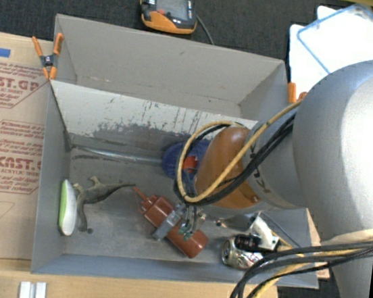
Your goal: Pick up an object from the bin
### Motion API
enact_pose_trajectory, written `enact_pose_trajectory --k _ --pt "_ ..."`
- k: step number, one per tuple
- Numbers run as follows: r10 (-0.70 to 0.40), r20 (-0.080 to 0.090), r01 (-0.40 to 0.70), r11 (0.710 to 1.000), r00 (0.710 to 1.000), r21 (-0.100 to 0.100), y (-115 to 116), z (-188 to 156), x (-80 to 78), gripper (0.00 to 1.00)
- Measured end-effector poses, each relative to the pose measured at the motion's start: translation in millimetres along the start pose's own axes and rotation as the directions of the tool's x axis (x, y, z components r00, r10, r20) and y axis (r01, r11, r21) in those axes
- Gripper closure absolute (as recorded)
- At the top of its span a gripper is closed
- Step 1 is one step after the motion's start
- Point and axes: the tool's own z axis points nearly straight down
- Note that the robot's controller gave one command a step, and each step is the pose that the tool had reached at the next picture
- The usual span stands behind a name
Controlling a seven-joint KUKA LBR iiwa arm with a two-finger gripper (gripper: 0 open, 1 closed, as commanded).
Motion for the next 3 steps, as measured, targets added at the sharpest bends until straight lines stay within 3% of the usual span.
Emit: enact_pose_trajectory --k 3 --pt "-0.001 -0.006 0.001 1.000 1.000 0.004 -0.6 -48.0 1.9 1.00"
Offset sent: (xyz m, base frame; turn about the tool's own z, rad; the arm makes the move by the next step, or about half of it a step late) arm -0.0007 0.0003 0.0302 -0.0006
